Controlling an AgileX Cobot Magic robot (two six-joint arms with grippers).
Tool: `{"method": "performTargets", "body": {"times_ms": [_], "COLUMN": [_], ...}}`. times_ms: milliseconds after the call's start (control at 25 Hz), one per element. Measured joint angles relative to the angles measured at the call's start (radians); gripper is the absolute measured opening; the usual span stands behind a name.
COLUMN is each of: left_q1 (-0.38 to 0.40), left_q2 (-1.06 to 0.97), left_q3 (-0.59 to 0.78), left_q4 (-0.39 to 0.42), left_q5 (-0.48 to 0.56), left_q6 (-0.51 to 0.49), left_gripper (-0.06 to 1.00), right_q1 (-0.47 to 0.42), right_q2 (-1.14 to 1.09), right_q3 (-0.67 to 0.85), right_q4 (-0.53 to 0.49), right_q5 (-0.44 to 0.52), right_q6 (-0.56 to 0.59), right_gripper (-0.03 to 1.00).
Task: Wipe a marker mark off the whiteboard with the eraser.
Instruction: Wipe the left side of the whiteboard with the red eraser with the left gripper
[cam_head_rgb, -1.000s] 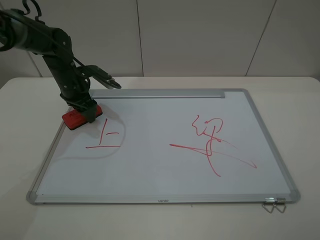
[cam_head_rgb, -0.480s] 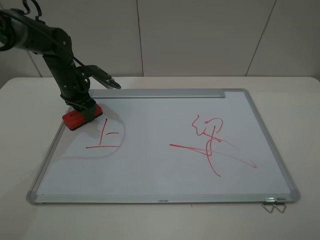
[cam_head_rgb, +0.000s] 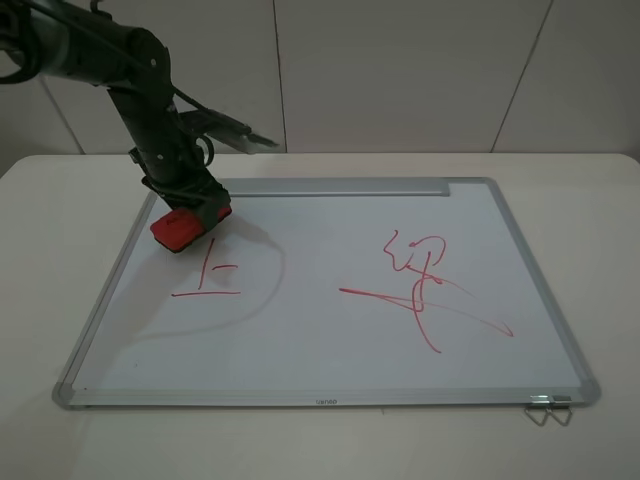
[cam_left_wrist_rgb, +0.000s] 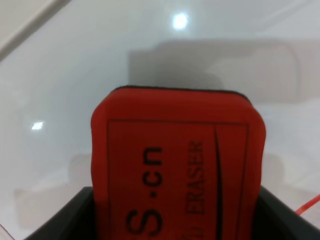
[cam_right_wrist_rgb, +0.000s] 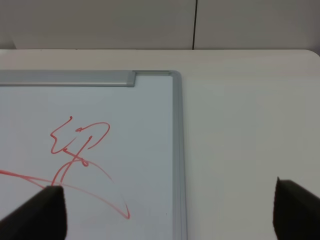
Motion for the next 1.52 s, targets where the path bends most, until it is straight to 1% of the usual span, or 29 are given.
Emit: {"method": "performTargets", "body": {"times_ms": [80,320,520,920,1000,1200,1520], "left_q1": [-0.007,-0.011,-0.012,-0.018,-0.027,-0.095,-0.253], "left_q2": [0.01,0.048,0.072,0.086,0.086,0.098,0.117], "left_q3": [0.0,0.0,0.002,0.0,0.0,-0.006,-0.02], "left_q4": [0.023,0.103,0.108,0.108,0.089,0.048,0.05], "left_q5": [0.001,-0.004,-0.045,-0.045,-0.046,-0.048,-0.049], "left_q6": [-0.025,-0.031,-0.087,-0.086,-0.082,-0.07,-0.059], "left_gripper": [0.57,0.57,0.57,0.57,0.57,0.57,0.57], "right_q1": [0.0,0.0,0.0,0.0,0.0,0.0,0.0], "right_q2": [0.0,0.0,0.0,0.0,0.0,0.0,0.0], "right_q3": [0.0,0.0,0.0,0.0,0.0,0.0,0.0], "right_q4": [0.0,0.0,0.0,0.0,0.0,0.0,0.0], "right_q5": [0.0,0.0,0.0,0.0,0.0,0.0,0.0], "right_q6": [0.0,0.0,0.0,0.0,0.0,0.0,0.0], "right_gripper": [0.71,0.71,0.71,0.71,0.71,0.71,0.71]}}
